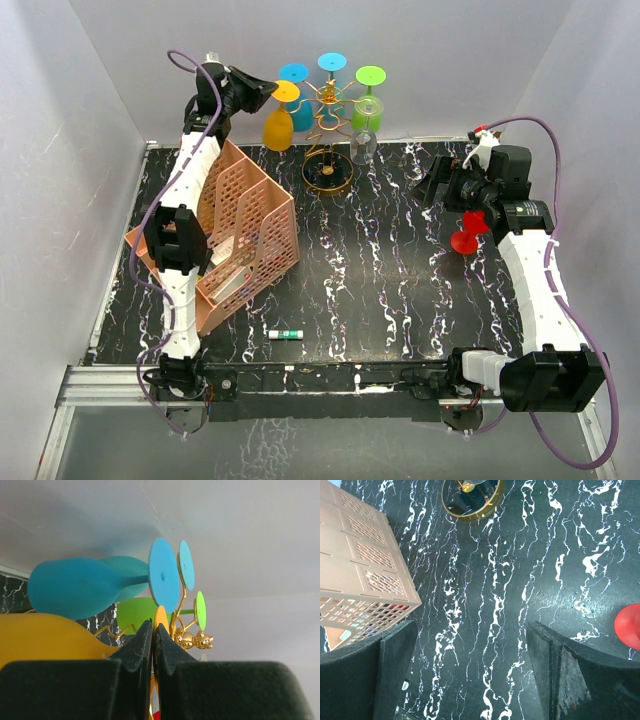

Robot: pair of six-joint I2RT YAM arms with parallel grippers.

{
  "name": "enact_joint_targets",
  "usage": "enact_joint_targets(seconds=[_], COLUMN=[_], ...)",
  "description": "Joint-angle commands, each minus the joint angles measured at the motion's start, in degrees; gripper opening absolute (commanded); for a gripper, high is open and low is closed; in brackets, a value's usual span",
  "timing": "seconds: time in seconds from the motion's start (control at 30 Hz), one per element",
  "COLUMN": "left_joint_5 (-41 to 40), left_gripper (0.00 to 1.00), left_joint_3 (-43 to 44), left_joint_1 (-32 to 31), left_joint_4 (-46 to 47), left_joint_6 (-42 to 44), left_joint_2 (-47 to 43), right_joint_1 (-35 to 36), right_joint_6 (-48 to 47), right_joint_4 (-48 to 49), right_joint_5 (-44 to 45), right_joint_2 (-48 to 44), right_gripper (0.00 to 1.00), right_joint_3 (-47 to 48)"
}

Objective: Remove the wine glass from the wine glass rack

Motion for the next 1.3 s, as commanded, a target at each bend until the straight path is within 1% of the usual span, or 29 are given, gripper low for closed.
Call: enact_joint_targets(seconds=[0.0, 0.3, 0.43, 0.6, 0.77, 0.83, 1.0, 1.07, 1.13, 1.17, 1.27], left_joint_5=[-0.4, 0.4, 1.9, 5.5, 10.3, 11.8, 17.0, 19.4, 21.4, 22.2, 22.9], left_gripper=[0.00, 0.00, 0.00, 0.00, 0.00, 0.00, 0.00, 0.00, 0.00, 0.00, 0.00], left_joint_3=[-1.8, -6.7, -9.0, -11.2, -10.8, -12.1, -17.4, -19.1, -22.2, -24.2, -29.6], left_joint_1=[1.7, 6.0, 7.2, 8.3, 8.6, 8.5, 8.6, 8.4, 8.0, 7.3, 3.0], left_joint_4=[1.4, 2.0, 2.8, 4.6, 4.4, 5.1, 15.2, 20.5, 27.8, 32.0, 43.0], left_joint_6=[-0.3, -1.3, -1.8, -2.6, -0.7, -0.8, -3.9, -6.7, -11.7, -15.8, -23.9], left_joint_2=[-7.6, -15.4, -19.0, -23.6, -28.3, -30.8, -36.6, -38.1, -39.2, -39.5, -39.6], right_joint_1=[0.3, 0.3, 0.3, 0.3, 0.3, 0.3, 0.3, 0.3, 0.3, 0.3, 0.3], right_joint_6=[0.0, 1.4, 2.1, 4.3, 7.5, 8.8, 14.0, 17.0, 20.9, 22.7, 28.8], right_joint_4=[2.1, 2.6, 2.8, 4.4, 6.4, 7.2, 11.5, 14.0, 17.1, 18.8, 24.9], right_joint_5=[-0.1, -1.6, -2.3, -4.2, -7.4, -8.4, -11.3, -12.6, -13.7, -14.4, -16.7], right_joint_2=[-0.5, -0.1, -0.3, -1.1, -1.4, -1.4, -2.3, -3.0, -3.8, -4.1, -5.4], right_gripper=[0.99, 0.99, 0.99, 0.99, 0.99, 0.99, 0.99, 0.99, 0.99, 0.99, 0.99], right_joint_3=[2.3, 2.5, 2.3, 0.7, -0.3, -0.4, -2.6, -4.3, -6.4, -8.1, -12.2])
